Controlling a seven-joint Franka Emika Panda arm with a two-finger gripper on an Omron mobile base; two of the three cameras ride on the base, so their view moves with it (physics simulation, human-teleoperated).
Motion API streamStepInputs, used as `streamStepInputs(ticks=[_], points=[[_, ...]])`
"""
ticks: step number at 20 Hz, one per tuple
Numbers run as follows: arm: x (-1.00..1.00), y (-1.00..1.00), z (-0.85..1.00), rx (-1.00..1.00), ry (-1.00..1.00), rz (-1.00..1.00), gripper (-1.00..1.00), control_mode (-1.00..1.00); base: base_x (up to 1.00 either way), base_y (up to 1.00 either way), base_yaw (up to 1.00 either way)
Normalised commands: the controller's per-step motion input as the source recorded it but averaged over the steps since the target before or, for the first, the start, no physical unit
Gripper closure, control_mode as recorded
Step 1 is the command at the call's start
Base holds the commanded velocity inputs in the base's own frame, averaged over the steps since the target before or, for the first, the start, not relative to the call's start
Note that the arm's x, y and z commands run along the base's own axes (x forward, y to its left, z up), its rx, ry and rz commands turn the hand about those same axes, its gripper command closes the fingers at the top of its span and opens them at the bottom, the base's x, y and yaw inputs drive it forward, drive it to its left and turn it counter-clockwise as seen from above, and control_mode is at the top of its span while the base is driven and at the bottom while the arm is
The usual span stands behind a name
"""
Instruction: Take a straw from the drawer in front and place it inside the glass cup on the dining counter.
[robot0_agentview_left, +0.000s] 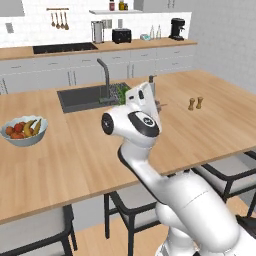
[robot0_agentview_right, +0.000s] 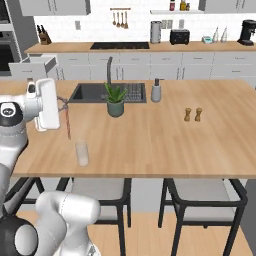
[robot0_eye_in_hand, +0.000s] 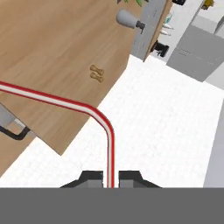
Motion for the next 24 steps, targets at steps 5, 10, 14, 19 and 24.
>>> streamStepInputs(ticks=[5, 10, 14, 19, 24], points=[[0.33, 0.24, -0.28, -0.19, 0.0, -0.01, 1.0, -1.0, 0.0, 0.0, 0.0], [0.39, 0.22, -0.25, -0.04, 0.0, 0.0, 1.0, -1.0, 0.0, 0.0, 0.0], [0.45, 0.14, -0.3, 0.0, 0.0, 0.0, 1.0, -1.0, 0.0, 0.0, 0.0], [0.36, 0.07, -0.32, 0.0, 0.01, 0.0, 1.0, -1.0, 0.0, 0.0, 0.0], [0.29, 0.0, -0.3, 0.0, 0.01, 0.0, 1.0, -1.0, 0.0, 0.0, 0.0]])
